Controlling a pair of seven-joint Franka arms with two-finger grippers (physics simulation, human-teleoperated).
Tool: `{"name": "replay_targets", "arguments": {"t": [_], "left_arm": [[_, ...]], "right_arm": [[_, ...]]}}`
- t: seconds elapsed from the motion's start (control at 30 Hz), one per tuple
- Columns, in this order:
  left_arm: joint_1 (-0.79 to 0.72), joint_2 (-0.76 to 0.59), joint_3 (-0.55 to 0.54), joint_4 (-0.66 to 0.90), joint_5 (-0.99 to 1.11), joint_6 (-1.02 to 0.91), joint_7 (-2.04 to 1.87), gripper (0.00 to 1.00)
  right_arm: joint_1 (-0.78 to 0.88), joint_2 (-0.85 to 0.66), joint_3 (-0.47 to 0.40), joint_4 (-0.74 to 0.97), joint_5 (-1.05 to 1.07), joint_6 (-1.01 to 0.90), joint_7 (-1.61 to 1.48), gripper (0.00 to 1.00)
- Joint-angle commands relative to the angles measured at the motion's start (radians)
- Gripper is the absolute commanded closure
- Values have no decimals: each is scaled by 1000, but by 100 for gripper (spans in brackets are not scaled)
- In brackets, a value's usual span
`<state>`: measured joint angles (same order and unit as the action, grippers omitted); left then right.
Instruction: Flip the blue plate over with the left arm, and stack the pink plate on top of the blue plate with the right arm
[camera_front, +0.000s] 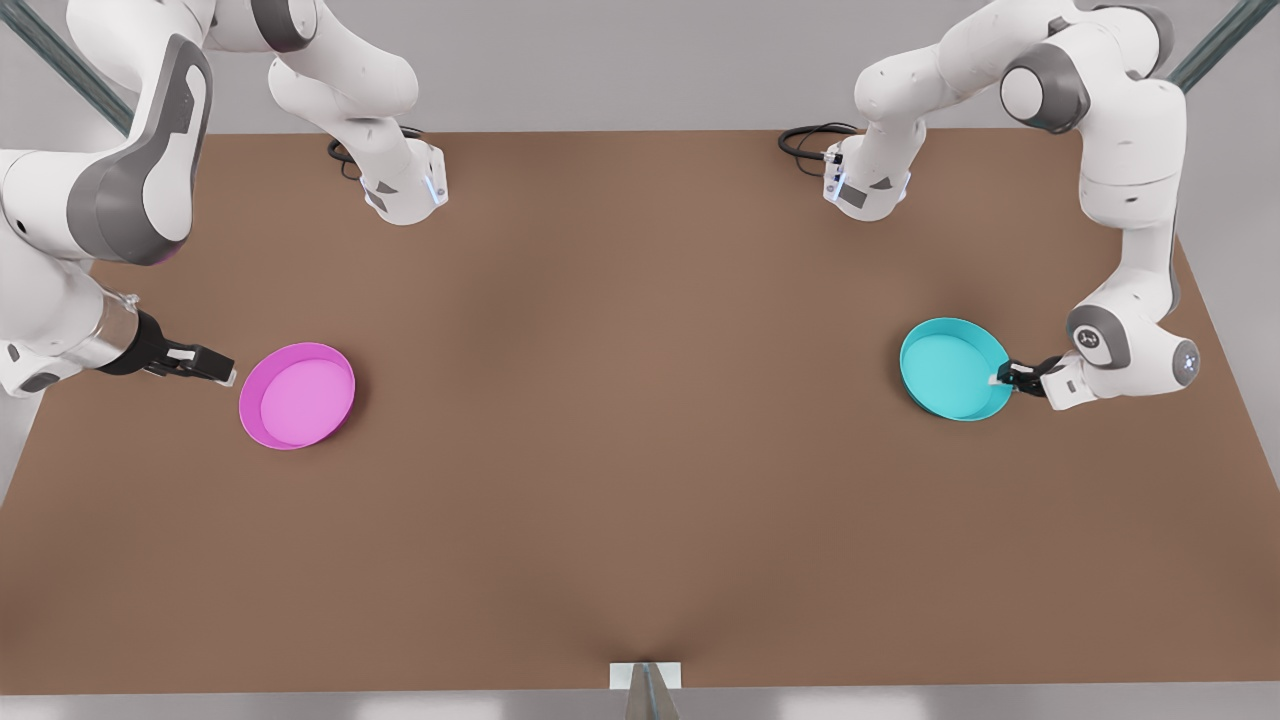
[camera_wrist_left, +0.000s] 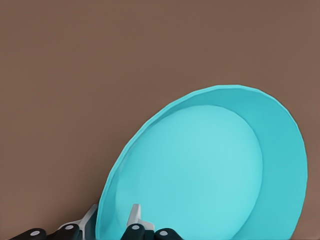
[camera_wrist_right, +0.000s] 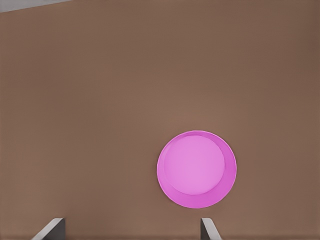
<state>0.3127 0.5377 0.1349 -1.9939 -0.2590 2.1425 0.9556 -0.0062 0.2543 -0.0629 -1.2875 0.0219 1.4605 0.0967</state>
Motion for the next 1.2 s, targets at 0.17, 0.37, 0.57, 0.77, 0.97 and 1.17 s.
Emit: {"name": "replay_targets", "arguments": {"t": [0.17,0.37,0.57,0.77,0.97,1.17], "left_arm": [[-1,4,0,9,-34,-21,49,79],[-80,-73,-9,155,14,-236,-251,79],[-306,-30,-11,592,94,-605,-907,79],[-698,56,28,828,422,-673,-1509,79],[-1443,209,627,851,550,-656,-1810,79],[-1607,360,609,900,909,-498,-2212,79]], "right_arm": [[-1,-1,0,0,1,-2,0,0],[0,-1,0,0,1,-2,-2,0],[0,-1,0,0,1,-2,-3,0],[-3,0,0,0,1,-2,-6,0],[-3,0,0,0,0,-2,-8,0],[-9,2,-2,-1,3,-2,-9,0]]}}
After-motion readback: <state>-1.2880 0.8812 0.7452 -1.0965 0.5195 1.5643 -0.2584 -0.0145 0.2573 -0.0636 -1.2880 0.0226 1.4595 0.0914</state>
